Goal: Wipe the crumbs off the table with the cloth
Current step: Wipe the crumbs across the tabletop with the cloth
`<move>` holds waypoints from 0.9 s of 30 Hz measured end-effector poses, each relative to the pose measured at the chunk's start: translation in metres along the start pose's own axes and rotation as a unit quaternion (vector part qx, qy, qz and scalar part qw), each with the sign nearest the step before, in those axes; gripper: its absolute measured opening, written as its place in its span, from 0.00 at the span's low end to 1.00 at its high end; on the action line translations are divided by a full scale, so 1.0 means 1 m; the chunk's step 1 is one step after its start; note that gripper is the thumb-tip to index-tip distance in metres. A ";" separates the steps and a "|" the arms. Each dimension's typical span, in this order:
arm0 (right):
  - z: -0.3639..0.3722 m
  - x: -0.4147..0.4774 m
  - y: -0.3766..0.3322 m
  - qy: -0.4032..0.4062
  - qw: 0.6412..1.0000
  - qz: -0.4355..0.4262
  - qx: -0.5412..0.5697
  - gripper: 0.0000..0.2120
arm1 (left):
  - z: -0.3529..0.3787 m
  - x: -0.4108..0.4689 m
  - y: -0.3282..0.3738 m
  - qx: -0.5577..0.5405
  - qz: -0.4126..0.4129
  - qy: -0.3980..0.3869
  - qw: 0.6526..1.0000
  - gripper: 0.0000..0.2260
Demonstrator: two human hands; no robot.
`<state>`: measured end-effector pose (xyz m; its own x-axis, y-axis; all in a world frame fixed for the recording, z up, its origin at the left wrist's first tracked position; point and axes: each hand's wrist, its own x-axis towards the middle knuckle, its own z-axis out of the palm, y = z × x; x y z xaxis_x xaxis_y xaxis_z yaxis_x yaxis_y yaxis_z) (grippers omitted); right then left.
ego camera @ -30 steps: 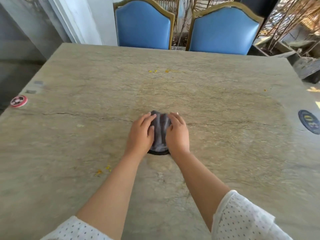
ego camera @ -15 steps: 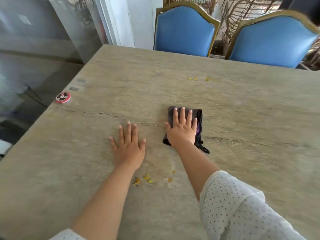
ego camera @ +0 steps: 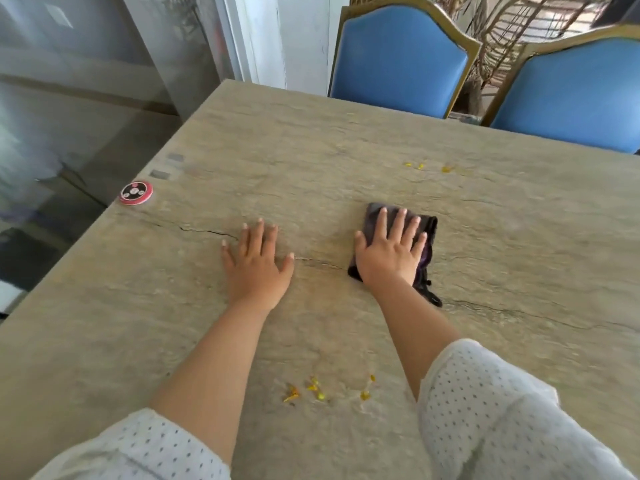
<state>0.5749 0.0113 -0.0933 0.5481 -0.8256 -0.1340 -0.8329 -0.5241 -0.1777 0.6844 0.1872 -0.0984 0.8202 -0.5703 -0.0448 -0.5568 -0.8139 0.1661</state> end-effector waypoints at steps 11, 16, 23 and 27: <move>0.004 0.044 -0.092 -0.037 0.967 -0.250 -0.018 0.27 | 0.012 0.006 -0.003 0.043 0.006 0.037 0.998 0.32; 0.008 0.001 -0.063 -0.031 0.940 -0.338 -0.019 0.26 | -0.004 0.008 -0.009 -0.045 0.003 0.062 0.997 0.25; 0.006 0.058 -0.081 -0.007 0.994 -0.108 -0.004 0.30 | -0.002 0.025 -0.053 0.028 -0.007 0.020 0.999 0.33; 0.006 0.089 -0.116 -0.021 0.995 -0.094 0.013 0.28 | 0.003 0.025 -0.050 0.027 -0.005 0.050 0.998 0.34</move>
<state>0.7210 -0.0003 -0.0909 0.6967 -0.7044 -0.1360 -0.7138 -0.6618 -0.2292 0.7324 0.2132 -0.1106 0.8330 -0.5506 0.0537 -0.5529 -0.8257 0.1121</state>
